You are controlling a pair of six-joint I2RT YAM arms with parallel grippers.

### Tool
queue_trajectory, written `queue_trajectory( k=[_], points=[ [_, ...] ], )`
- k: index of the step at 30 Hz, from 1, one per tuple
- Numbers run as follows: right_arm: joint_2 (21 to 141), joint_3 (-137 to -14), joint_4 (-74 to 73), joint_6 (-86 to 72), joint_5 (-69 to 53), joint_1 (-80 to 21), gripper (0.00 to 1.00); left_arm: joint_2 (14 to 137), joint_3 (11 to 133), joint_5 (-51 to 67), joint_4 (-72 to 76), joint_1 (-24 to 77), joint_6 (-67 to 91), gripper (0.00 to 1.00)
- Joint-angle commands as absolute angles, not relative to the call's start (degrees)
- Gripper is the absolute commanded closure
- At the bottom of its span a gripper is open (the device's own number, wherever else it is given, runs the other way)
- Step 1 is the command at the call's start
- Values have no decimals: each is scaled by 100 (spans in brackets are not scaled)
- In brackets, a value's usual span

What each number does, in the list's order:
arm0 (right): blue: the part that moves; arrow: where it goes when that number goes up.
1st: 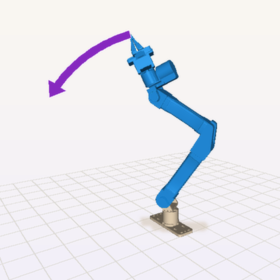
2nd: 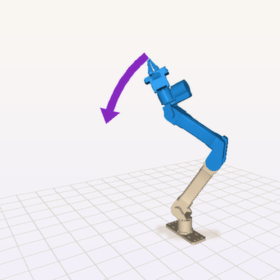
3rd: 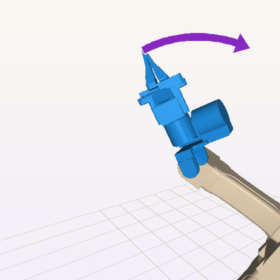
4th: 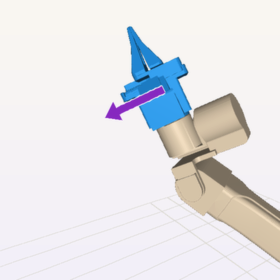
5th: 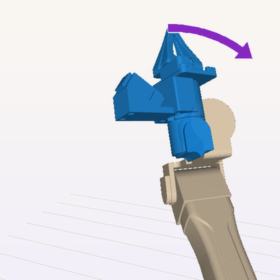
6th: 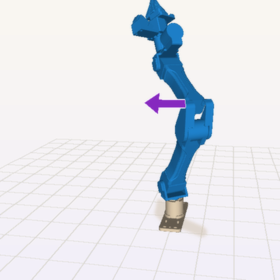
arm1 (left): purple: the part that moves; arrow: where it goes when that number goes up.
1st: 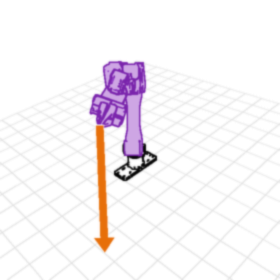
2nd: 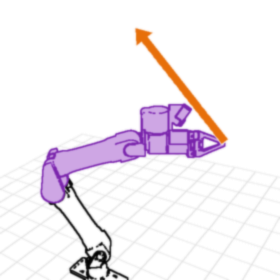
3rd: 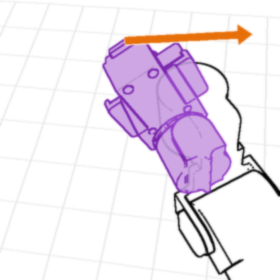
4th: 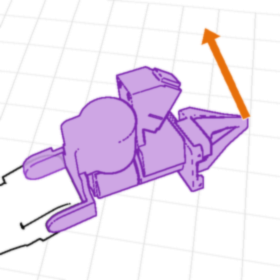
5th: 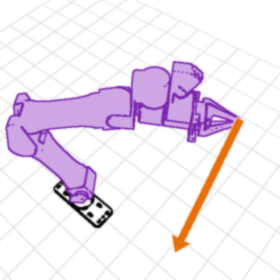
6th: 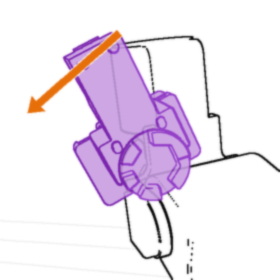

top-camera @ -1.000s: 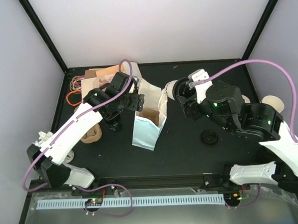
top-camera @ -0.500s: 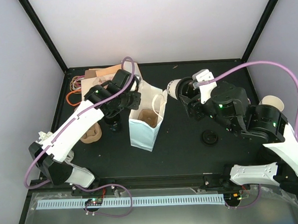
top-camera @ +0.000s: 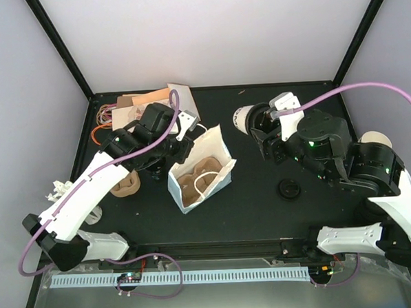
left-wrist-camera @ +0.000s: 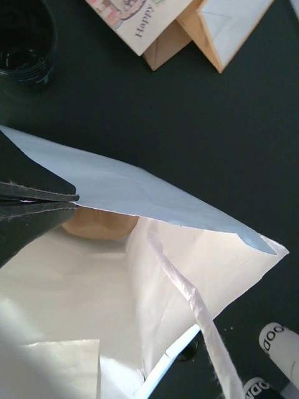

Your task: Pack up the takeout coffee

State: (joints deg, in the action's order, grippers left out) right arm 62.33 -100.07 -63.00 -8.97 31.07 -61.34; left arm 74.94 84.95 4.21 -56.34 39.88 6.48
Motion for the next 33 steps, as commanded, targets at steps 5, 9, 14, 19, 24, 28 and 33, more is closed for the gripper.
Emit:
queue_trajectory(
  k=[5,9,14,19,24,28,33],
  points=[
    [6357,-10354,-6334,-474,1927,-6117,33,7230,8610,632,-5337,4116,-338,98],
    [6469,-10334,-6382,-345,1159,-6117,35,7303,8622,603,-5256,4139,-371,98],
    [6509,-9886,-6256,-232,793,-6117,36,7485,8631,630,-5097,4181,-310,98],
    [6436,-9294,-6040,-266,531,-6117,36,7512,8659,718,-5039,4238,-352,98],
    [6495,-8890,-6004,-356,212,-6119,36,7559,8636,678,-4981,4326,-435,98],
    [6545,-8666,-5966,-446,47,-6117,36,7559,8607,693,-4922,4412,-488,99],
    [6623,-8423,-5712,-561,83,-6117,36,7524,8520,696,-4825,4587,-598,98]
  ],
)
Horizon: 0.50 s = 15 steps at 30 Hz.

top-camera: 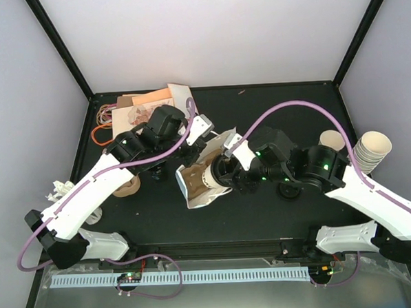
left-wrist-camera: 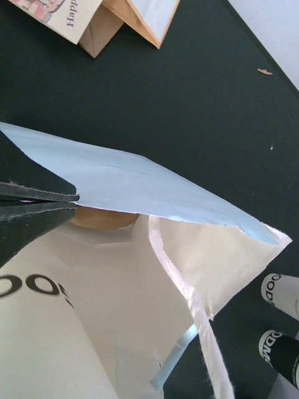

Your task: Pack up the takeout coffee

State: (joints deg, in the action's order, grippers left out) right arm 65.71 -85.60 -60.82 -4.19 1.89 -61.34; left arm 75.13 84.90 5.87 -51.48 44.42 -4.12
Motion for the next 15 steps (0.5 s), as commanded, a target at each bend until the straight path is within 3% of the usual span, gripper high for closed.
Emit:
queue_trajectory(
  k=[1,15],
  points=[
    [6651,-8386,-5656,-570,50,-6114,36,7536,8499,645,-4824,4610,-605,98],
    [6725,-7576,-4928,-873,447,-6117,36,7415,8272,632,-4825,4825,-642,99]
  ],
)
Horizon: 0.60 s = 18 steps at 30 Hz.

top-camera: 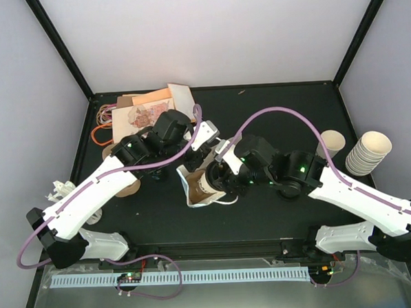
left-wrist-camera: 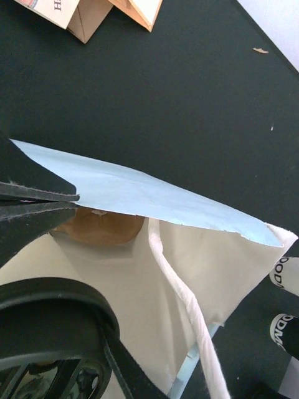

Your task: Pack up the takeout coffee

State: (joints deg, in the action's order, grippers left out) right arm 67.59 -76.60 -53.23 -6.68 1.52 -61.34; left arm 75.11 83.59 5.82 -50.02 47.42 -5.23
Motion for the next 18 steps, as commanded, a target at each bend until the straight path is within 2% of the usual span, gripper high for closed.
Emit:
queue_trajectory(
  k=[1,18],
  points=[
    [6729,-7543,-4893,-898,511,-6122,36,7403,8244,628,-4822,4825,-635,99],
    [6186,-6439,-4454,-901,879,-6477,37,7374,8192,345,-4628,4836,-525,99]
  ],
)
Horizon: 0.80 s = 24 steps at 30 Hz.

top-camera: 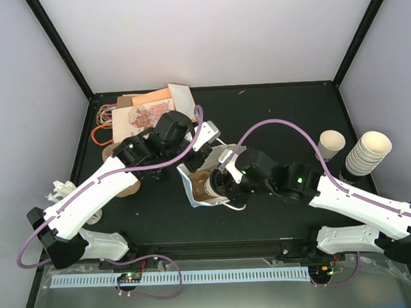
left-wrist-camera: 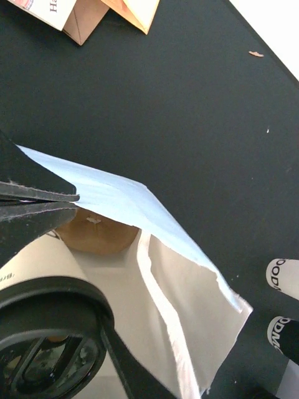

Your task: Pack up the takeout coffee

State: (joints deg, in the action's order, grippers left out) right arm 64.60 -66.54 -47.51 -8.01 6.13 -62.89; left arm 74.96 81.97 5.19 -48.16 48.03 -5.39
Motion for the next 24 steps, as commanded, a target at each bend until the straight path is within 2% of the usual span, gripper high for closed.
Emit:
queue_trajectory(
  k=[1,12,24],
  points=[
    [6168,-6375,-4439,-929,983,-6531,37,7374,8201,301,-4622,4842,-527,99],
    [6071,-5866,-4480,-1205,1793,-6991,39,7374,8243,-58,-4482,4966,-581,99],
    [6269,-5942,-4570,-1203,1559,-7100,39,6961,8006,-766,-4055,5441,-1141,98]
  ],
)
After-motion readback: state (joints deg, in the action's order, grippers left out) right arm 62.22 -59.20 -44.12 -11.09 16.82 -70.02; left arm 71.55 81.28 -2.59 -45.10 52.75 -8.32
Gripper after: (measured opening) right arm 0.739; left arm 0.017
